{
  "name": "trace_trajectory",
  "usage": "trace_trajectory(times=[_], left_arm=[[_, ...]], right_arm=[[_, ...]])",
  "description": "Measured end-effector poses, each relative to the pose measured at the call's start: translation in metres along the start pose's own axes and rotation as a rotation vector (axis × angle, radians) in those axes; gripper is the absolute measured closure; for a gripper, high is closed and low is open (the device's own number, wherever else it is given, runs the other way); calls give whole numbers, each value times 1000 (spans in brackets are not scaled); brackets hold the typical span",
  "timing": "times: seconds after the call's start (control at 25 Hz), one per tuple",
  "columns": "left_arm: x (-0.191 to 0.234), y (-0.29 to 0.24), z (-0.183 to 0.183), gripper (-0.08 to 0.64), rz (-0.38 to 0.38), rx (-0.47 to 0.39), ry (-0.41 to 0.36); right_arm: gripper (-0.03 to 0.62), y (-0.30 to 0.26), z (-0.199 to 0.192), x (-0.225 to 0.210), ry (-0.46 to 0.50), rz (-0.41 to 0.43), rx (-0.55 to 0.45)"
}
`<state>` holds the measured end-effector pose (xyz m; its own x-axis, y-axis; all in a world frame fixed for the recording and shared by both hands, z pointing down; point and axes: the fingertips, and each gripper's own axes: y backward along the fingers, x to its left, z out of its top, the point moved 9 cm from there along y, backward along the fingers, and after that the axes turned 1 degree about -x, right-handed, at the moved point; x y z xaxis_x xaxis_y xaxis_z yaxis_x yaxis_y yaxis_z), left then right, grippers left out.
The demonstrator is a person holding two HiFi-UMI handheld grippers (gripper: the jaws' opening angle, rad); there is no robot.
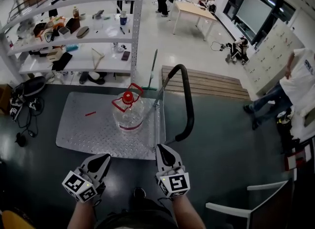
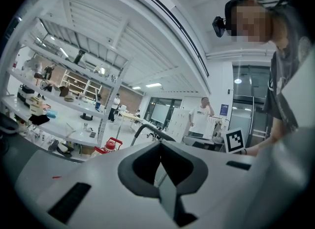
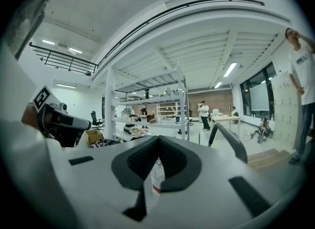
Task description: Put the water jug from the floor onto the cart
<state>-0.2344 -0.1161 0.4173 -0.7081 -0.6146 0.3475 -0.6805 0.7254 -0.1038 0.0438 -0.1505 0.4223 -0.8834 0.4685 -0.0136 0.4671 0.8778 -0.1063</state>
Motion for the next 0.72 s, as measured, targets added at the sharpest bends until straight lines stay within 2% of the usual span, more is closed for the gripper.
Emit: trace_trajectory(times=[0.32,0.72], left_arm=[[-26,70,-7,552,19,-38,-19],[-85,145,-28,552,5,-24,-73]], right_arm=[[603,42,-2,52,-14,-9,3],[603,127,-2,105,-4,-14,-17]])
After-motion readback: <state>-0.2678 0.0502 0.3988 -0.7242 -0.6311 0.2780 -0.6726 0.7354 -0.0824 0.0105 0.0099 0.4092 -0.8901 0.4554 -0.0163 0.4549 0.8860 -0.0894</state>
